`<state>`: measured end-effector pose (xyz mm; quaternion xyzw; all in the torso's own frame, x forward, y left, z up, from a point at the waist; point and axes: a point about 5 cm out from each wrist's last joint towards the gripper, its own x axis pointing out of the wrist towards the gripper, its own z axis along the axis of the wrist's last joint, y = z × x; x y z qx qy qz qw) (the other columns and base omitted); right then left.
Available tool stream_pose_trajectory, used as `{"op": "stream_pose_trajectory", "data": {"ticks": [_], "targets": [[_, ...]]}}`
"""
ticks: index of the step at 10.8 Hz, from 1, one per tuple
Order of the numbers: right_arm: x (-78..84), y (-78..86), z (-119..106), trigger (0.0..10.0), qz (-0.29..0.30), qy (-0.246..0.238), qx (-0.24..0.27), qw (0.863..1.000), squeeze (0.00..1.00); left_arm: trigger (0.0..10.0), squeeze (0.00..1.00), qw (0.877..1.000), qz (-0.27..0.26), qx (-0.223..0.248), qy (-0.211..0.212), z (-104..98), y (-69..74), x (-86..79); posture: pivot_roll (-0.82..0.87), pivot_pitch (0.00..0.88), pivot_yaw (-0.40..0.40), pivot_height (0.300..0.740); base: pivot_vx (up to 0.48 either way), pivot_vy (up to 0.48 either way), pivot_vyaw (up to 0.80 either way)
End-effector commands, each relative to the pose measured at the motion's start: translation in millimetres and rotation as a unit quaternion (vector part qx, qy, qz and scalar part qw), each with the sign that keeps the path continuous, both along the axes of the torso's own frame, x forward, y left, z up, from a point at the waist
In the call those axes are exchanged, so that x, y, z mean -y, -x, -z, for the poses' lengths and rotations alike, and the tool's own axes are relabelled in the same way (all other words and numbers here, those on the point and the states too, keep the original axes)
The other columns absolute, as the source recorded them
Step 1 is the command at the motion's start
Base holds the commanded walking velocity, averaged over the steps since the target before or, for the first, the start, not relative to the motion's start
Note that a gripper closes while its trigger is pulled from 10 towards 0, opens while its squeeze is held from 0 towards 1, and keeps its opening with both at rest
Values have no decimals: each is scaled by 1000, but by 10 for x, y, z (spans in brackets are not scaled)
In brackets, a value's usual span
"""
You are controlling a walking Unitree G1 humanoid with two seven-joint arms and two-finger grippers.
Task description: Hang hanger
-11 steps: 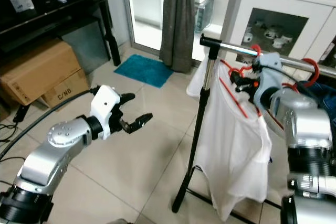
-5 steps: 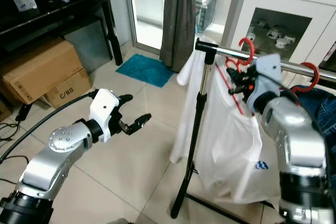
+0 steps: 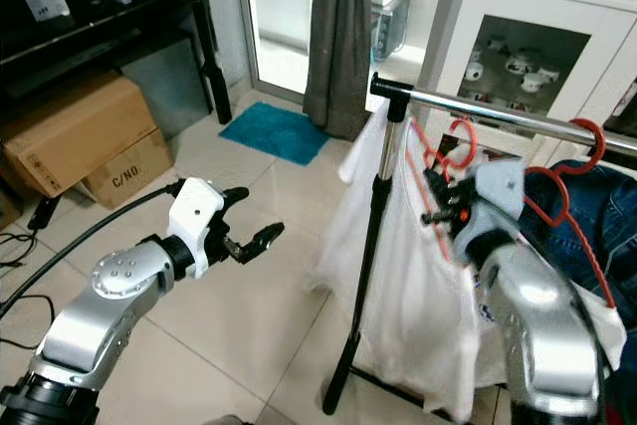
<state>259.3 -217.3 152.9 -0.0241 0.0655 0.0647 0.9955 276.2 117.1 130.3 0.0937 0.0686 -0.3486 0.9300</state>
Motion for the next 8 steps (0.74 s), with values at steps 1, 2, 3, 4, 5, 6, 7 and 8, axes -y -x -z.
{"op": "stream_pose_trajectory", "data": {"ticks": [1, 2, 3, 4, 5, 6, 7, 8], "targets": [[-42, 87, 10, 0, 34, 2, 13, 999, 0, 10000, 561, 1000, -2, 1, -3, -6, 11, -1, -179, 0, 38, 719, -341, 0, 0], [-66, 135, 79, 0, 54, -6, 5, 999, 0, 10000, 561, 1000, 2, -2, -3, -3, 26, 7, -180, 0, 43, 719, -345, 0, 0], [-71, 150, 95, 0, 60, -9, 4, 998, 0, 10000, 557, 1000, 3, -3, -3, -1, 30, 6, -180, 0, 45, 719, -345, 0, 0], [-94, 196, 143, 0, 66, -21, -4, 998, 0, 10000, 557, 1000, 5, -4, -3, -11, 47, -4, -181, 0, 49, 719, -341, 0, 0], [-102, 205, 146, 0, 66, -23, -4, 998, 0, 10000, 557, 1000, 6, -5, -3, -14, 49, -5, -181, 0, 49, 719, -341, 0, 0], [-145, 229, 158, 549, 68, -33, -6, 997, 0, 10000, 561, 1000, 7, -7, -1, 3, 49, 4, -184, 0, 44, 719, -345, 0, 0], [-161, 220, 152, 784, 66, -38, -5, 997, 0, 10000, 557, 1000, 7, -7, 1, 2, 44, 17, -184, 0, 44, 719, -345, 0, 0], [-180, 198, 129, 1490, 59, -41, -1, 997, 0, 10000, 557, 1000, 7, -6, 3, -12, 37, 31, -187, 0, 44, 719, -334, 0, 0]]}}
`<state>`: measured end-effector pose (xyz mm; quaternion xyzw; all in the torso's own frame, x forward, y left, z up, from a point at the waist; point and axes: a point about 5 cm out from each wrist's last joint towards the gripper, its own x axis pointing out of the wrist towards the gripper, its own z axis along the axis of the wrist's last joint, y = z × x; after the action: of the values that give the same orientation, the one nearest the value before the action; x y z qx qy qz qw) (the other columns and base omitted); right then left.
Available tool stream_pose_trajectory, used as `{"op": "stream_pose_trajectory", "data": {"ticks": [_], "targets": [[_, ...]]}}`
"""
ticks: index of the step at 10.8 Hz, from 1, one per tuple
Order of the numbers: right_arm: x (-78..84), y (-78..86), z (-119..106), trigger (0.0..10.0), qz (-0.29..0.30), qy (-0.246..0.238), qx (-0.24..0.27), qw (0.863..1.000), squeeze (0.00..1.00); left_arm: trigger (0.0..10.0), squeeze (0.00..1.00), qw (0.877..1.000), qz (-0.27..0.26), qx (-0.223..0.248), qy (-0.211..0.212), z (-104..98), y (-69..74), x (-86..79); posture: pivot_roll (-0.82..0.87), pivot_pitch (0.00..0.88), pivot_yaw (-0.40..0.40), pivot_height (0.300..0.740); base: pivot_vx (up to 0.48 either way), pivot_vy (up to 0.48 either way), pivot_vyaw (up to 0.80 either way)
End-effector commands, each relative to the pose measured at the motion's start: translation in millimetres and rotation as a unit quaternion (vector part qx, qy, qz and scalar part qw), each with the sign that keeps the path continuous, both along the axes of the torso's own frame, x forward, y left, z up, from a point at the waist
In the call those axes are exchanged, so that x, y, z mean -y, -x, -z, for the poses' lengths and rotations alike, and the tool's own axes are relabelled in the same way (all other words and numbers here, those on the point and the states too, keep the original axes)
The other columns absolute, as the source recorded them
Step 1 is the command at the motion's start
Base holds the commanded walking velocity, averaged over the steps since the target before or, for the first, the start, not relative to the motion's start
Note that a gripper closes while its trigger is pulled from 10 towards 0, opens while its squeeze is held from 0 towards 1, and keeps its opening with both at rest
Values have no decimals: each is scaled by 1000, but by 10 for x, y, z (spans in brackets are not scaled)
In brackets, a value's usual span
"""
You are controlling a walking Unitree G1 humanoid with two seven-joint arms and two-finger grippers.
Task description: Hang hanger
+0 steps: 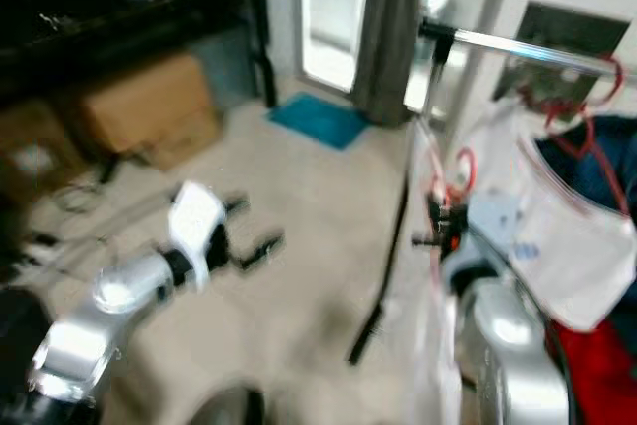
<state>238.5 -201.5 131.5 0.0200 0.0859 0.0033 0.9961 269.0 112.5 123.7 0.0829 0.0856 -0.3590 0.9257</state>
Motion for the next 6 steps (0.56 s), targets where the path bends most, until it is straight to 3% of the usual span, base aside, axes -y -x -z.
{"op": "stream_pose_trajectory", "data": {"ticks": [1, 2, 3, 4, 5, 6], "targets": [[-75, -40, -114, 3412, -28, -2, 25, 999, 0, 10000, 557, 1000, -2, 17, -1, -82, -52, -17, -187, 0, 39, 719, 0, 0, 0], [-145, -55, -136, 4745, -60, -6, 27, 998, 0, 10000, 553, 1000, -5, 19, -4, -83, -71, -22, -182, 0, 34, 719, 0, 0, 0], [-301, -77, -206, 4314, -128, -18, 35, 991, 0, 10000, 573, 1000, -9, 19, 4, -108, -134, -23, -186, 0, 35, 719, 0, 0, 0], [-466, -79, -314, 3059, -202, -38, 48, 978, 0, 10000, 1000, 999, -3, 6, 32, -156, -247, -8, -188, 0, 28, 719, 0, 0, 0], [-503, -75, -340, 2549, -221, -40, 51, 973, 0, 10000, 1000, 999, -4, 13, 31, -178, -298, 6, -189, 0, 27, 719, 0, 0, 0], [-550, -67, -365, 1098, -246, -38, 53, 967, 0, 10000, 1000, 999, -6, 25, 31, -214, -390, 47, -197, 0, 28, 719, 0, 0, 0]]}}
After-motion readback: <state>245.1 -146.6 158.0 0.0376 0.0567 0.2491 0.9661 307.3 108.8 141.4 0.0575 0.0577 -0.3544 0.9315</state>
